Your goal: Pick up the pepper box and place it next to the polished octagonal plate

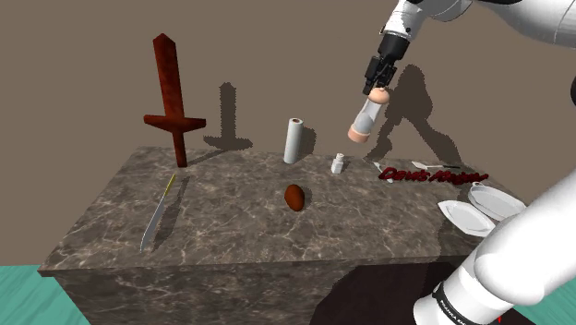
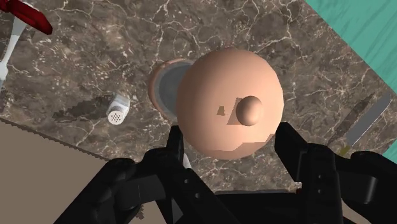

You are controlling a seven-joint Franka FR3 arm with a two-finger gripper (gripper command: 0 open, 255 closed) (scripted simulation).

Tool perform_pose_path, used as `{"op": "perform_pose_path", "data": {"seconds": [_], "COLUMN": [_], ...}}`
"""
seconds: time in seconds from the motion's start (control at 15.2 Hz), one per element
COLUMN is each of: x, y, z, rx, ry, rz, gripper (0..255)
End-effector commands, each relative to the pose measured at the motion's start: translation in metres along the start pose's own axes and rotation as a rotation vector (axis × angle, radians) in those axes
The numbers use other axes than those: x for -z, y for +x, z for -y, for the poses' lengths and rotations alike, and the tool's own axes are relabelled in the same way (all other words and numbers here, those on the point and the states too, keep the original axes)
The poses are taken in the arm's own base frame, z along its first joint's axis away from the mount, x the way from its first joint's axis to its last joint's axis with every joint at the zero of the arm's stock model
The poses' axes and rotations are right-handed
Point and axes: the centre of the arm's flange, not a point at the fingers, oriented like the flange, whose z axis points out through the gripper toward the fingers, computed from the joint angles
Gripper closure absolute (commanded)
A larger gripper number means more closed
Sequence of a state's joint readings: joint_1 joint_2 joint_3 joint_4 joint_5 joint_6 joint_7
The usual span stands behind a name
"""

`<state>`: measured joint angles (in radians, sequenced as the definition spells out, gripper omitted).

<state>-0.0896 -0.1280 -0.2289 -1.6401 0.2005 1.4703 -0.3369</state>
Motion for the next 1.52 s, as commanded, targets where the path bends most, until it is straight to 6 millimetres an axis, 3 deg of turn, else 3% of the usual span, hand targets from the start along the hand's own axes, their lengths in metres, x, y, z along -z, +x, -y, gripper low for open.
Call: {"op": "perform_pose_path", "data": {"seconds": [0.0,1.45], "x": [0.004,0.047], "y": [-0.025,-0.276], "z": [-0.012,-0.152], "rx": [0.001,0.001], "ry": [0.001,0.001], "rz": [0.000,0.000], "gripper": [255,255]}}
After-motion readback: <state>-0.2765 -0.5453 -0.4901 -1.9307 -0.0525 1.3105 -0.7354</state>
